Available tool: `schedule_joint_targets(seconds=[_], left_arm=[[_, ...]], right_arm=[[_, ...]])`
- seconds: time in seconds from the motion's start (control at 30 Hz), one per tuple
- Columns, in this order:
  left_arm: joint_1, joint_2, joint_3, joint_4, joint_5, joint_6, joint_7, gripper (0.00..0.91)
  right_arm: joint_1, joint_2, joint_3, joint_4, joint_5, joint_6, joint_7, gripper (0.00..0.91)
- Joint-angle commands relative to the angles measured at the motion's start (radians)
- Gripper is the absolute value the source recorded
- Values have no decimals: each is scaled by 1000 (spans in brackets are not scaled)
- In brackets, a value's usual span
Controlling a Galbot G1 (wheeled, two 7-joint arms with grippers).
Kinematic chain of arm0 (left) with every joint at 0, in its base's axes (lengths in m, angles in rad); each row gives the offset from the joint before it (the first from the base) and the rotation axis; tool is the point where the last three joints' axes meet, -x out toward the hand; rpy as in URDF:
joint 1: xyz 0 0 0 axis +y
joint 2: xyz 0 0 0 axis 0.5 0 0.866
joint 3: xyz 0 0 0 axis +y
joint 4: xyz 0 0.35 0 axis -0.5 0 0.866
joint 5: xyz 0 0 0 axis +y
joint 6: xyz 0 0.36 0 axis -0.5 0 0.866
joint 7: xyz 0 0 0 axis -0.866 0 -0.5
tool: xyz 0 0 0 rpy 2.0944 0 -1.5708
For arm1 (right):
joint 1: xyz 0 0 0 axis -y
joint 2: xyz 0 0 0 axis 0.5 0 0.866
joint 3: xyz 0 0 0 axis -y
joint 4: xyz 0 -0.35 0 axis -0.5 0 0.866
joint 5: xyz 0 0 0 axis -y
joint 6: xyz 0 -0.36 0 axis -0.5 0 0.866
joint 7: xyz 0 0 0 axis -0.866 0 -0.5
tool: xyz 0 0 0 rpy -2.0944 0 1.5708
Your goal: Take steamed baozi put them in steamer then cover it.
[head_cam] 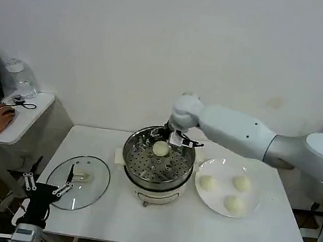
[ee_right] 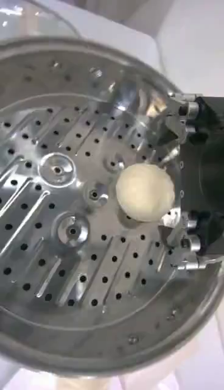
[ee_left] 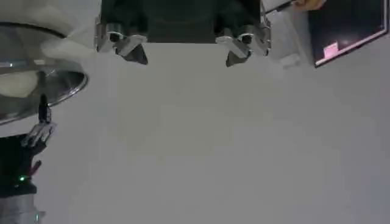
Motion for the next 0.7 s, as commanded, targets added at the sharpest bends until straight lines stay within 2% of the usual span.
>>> schedule_joint_targets(seconds=[0.03, 0.13, 0.3, 0.43, 0.57, 0.7], left_arm=[[1, 1, 3, -5, 0, -2, 1, 907], [5, 1, 10, -7, 1, -11, 1, 907], [7, 3, 19, -8, -1, -27, 3, 907], [4, 5, 21, -10, -7, -36, 4, 907], [6, 11, 12, -15, -24, -38, 7, 907], [6, 11, 16, -6, -23, -39, 8, 907]], right_arm=[[95, -23, -45, -14, 318, -115, -66, 907], [155, -56, -92, -40, 502, -214, -120, 907], [219, -111, -156, -93, 685, -328, -180, 907], [206, -172, -186, -149, 756, -398, -190, 907], [166, -262, -213, -138, 752, -433, -193, 907], [86, -331, -177, -105, 745, -464, -187, 907]])
